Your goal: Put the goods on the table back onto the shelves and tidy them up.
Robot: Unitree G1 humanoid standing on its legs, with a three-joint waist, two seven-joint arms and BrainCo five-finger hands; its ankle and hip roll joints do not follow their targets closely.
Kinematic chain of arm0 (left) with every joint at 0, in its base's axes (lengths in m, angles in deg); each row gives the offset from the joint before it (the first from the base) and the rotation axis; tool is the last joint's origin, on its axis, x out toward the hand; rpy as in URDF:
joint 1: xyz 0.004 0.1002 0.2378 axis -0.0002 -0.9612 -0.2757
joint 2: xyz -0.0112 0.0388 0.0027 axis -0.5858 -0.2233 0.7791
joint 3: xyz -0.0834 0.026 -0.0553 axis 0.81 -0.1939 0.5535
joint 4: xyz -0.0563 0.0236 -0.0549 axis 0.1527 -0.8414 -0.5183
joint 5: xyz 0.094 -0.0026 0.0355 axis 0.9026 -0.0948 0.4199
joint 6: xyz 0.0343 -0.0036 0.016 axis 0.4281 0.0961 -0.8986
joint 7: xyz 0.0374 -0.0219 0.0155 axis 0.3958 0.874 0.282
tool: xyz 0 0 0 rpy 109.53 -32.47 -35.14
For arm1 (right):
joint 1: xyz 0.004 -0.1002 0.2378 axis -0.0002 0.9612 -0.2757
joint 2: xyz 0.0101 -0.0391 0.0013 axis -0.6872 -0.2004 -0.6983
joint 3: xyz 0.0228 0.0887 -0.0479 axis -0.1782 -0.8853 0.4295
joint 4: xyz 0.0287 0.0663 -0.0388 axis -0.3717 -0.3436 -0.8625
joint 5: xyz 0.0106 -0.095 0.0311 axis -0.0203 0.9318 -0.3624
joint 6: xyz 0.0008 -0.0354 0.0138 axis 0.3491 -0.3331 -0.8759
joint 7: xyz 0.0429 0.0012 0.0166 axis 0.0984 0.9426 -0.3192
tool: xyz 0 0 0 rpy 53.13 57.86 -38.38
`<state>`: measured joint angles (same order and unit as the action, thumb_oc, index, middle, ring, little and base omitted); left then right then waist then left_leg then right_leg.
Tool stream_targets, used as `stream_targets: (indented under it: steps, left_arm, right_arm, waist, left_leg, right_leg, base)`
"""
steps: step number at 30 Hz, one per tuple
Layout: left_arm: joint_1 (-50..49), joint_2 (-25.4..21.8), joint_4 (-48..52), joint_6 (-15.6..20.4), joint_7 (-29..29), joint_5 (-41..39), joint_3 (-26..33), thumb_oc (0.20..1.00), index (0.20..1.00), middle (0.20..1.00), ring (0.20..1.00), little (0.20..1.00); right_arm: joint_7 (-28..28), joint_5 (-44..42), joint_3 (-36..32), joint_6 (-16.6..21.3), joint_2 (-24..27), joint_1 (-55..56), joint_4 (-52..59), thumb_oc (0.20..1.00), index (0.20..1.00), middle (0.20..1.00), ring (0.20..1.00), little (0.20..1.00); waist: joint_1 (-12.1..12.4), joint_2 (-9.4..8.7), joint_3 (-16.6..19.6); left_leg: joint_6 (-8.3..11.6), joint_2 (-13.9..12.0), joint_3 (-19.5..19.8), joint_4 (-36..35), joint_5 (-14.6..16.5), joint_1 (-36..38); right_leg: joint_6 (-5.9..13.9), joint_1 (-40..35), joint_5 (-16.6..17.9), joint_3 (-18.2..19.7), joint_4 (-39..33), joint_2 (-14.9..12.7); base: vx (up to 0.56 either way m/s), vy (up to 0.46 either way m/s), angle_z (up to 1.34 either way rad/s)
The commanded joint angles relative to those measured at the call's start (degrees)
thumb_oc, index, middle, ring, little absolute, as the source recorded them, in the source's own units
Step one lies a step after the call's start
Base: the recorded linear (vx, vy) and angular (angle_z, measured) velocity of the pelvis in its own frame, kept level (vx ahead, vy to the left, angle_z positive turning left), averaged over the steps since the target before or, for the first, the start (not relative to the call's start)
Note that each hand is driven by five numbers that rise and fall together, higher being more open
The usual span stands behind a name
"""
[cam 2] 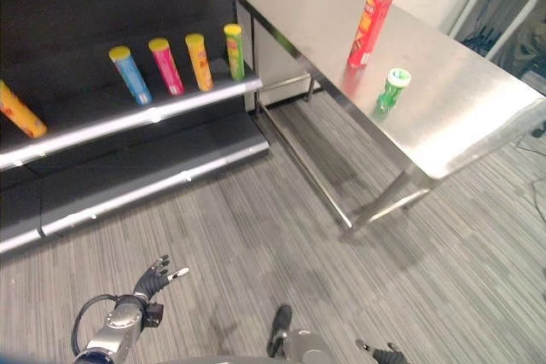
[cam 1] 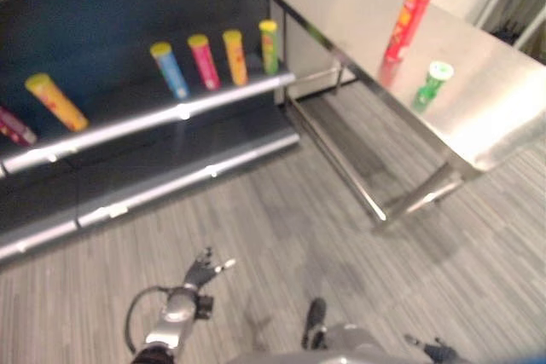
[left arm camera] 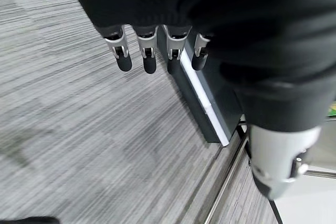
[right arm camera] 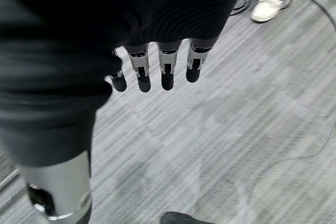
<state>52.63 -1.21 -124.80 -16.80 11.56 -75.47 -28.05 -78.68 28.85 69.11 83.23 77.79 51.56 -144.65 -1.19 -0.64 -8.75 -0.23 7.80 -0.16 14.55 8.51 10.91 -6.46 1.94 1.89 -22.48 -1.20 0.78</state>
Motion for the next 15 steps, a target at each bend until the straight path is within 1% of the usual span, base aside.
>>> stream_targets:
  steps: [1,2,3,4,5,6,7,8,9,10,11,12,13,14,15]
  left_arm:
    - [2.07,-2.75,1.22,1.4,1.11,1.91,0.81,1.0,1.0,1.0,1.0,1.0]
    - [1.97,-2.93,1.38,1.28,1.13,1.91,0.97,1.0,1.0,1.0,1.0,1.0]
    - [2.1,-3.1,1.36,1.19,1.12,2.14,0.93,1.0,1.0,1.0,1.0,1.0]
    - [2.39,-3.04,0.98,1.2,0.84,2.04,0.9,1.0,1.0,1.0,1.0,1.0]
    - [2.11,-2.75,1.72,1.39,0.9,1.34,1.18,1.0,1.0,1.0,1.0,1.0]
    - [2.12,-2.77,1.73,1.39,0.9,1.34,1.18,1.0,1.0,1.0,1.0,1.0]
    - [2.02,-2.71,2.04,1.38,0.84,0.84,1.31,1.0,1.0,1.0,1.0,1.0]
    - [1.98,-2.61,2.15,1.45,1.0,0.7,1.26,1.0,1.0,1.0,1.0,1.0]
    - [1.54,-2.69,1.75,1.37,1.1,1.38,1.18,1.0,1.0,1.0,1.0,1.0]
    - [1.52,-2.67,1.74,1.38,1.09,1.39,1.17,1.0,1.0,1.0,1.0,1.0]
    - [0.89,-2.4,0.6,1.4,1.17,2.04,1.41,1.0,1.0,1.0,1.0,1.0]
    - [0.84,-2.15,-0.18,1.51,0.98,2.06,1.45,1.0,1.0,1.0,1.0,1.0]
    - [0.85,-2.14,-0.21,1.54,0.97,2.06,1.45,1.0,1.0,1.0,1.0,1.0]
    - [0.89,-1.81,-1.3,1.55,0.86,2.06,1.54,1.0,1.0,1.0,1.0,1.0]
    - [0.77,-1.32,-3.17,1.59,0.64,1.73,2.02,1.0,1.0,1.0,1.0,1.0]
  right_arm:
    - [0.22,0.44,-0.9,0.92,1.33,-1.94,1.13,1.0,1.0,1.0,1.0,1.0]
    - [0.33,0.33,-0.7,0.91,1.67,-2.17,1.76,1.0,1.0,1.0,1.0,1.0]
    - [0.21,0.49,-0.35,0.77,1.83,-2.17,2.13,1.0,1.0,1.0,1.0,1.0]
    - [0.24,0.82,0.5,0.41,2.42,-2.8,1.89,1.0,1.0,1.0,1.0,1.0]
    - [-0.32,1.51,1.42,0.24,2.79,-3.39,2.6,1.0,1.0,1.0,1.0,1.0]
    - [-0.32,1.51,1.42,0.24,2.76,-3.4,2.6,1.0,1.0,1.0,1.0,1.0]
    - [-0.59,1.78,1.87,0.31,3.02,-3.69,2.97,1.0,1.0,1.0,1.0,1.0]
    - [-0.9,2.23,2.34,0.32,3.31,-3.97,3.74,1.0,1.0,1.0,1.0,1.0]
    - [-1.25,3.19,3.25,0.47,3.71,-4.47,5.63,1.0,1.0,1.0,1.0,1.0]
    - [-1.26,3.2,3.25,0.44,3.73,-4.42,5.67,1.0,1.0,1.0,1.0,1.0]
    - [-1.39,4.16,4.08,0.74,3.79,-4.73,7.35,1.0,1.0,1.0,1.0,1.0]
    - [-1.28,4.19,4.3,0.98,3.82,-4.94,7.73,1.0,1.0,1.0,1.0,1.0]
    - [-1.28,4.19,4.3,0.98,3.82,-4.93,7.74,1.0,1.0,1.0,1.0,1.0]
    - [-1.21,4.59,4.64,1.15,3.79,-5.28,8.12,1.0,1.0,1.0,1.0,1.0]
    - [-1.21,4.63,4.65,1.15,3.7,-5.54,8.73,1.0,1.0,1.0,1.0,1.0]
  waist:
    - [-0.3,-2.68,-1.7]
    - [0.14,-2.99,-2.61]
    - [0.28,-3.65,-3.04]
    - [1.54,-4.14,-4.5]
    - [2.64,-4.17,-5.12]
    - [2.59,-4.4,-5.04]
    - [2.86,-4.49,-5.17]
    - [3.47,-4.35,-5.52]
    - [4.6,-3.53,-5.63]
    - [4.64,-3.63,-5.79]
    - [5.77,-2.36,-5.78]
    - [6.18,-2.15,-5.94]
    - [6.15,-2.21,-6.09]
    - [6.38,-1.8,-6.28]
    - [6.34,-1.16,-6.32]
  left_leg:
    - [4.91,-14.26,-0.02,10.37,-7.04,-6.49]
    - [4.52,-14.21,0.73,16.35,-8.73,-8.49]
    - [3.87,-14.07,1.3,19.67,-9.64,-10.49]
    - [2.12,-13.52,1.09,23.08,-6.36,-15.08]
    - [2.04,-13.46,0.81,17.13,-3.46,-16.43]
    - [1.99,-13.21,0.77,16.76,-3.78,-16.41]
    - [2.36,-13.44,0.68,13.17,-3.47,-17.45]
    - [2.89,-13.29,0.21,7.4,-3.76,-18.35]
    - [4.51,-12.2,1.74,-2.98,-7.92,-20.45]
    - [4.54,-12.11,1.66,-3.68,-8.24,-19.87]
    - [5.28,-10.92,5.37,-11.14,-12.11,-21.42]
    - [5.64,-9.95,7.36,-13.41,-12.69,-22.33]
    - [5.63,-9.89,7.36,-13.64,-12.76,-22.03]
    - [6.26,-8.87,9.04,-15.58,-13.5,-23.33]
    - [7.01,-8.8,9.77,-16.8,-14.72,-23.92]
  right_leg:
    - [10.44,-0.76,-2.67,4.0,-0.31,-1.55]
    - [9.65,-1.69,-3.17,5.29,-0.26,-1.02]
    - [9.28,-2.27,-3.5,5.86,-0.46,-1.16]
    - [9.2,-4.06,-4.07,7.55,-0.81,-1.65]
    - [10.25,-5.9,-4.3,8.74,-1.65,-2.45]
    - [10.29,-5.78,-4.26,8.72,-1.66,-2.7]
    - [10.6,-5.76,-4.31,8.86,-1.68,-3.19]
    - [10.99,-6.57,-4.63,8.96,-2.01,-3.52]
    - [11.2,-7.69,-5.24,9.64,-2.53,-2.78]
    - [11.2,-7.96,-5.28,9.67,-2.59,-2.88]
    - [11.08,-9.2,-6.29,10.72,-2.46,-1.76]
    - [10.98,-9.72,-6.84,11.54,-2.29,-1.45]
    - [10.99,-9.91,-6.95,11.52,-2.26,-1.52]
    - [10.92,-10.6,-7.66,12.42,-2.01,-1.22]
    - [11.01,-11.44,-8.35,13.91,-1.6,-1.06]
  base:
    - [0.15,-0.065,-0.2]
    - [0.12,-0.081,-0.81]
    - [0.15,-0.07,-1.05]
    - [0.22,0.014,-1.03]
    - [0.19,0.05,-0.63]
    - [0.16,0.088,-0.63]
    - [0.08,0.063,-0.84]
    - [0.17,0.134,-0.77]
    - [0.14,0.1,-0.55]
    - [0.21,0.138,-0.34]
    - [0.17,0.09,-0.16]
    - [0.17,0.092,-0.1]
    - [0.14,0.065,-0.12]
    - [0.18,0.137,-0.26]
    - [0.23,0.196,-0.49]
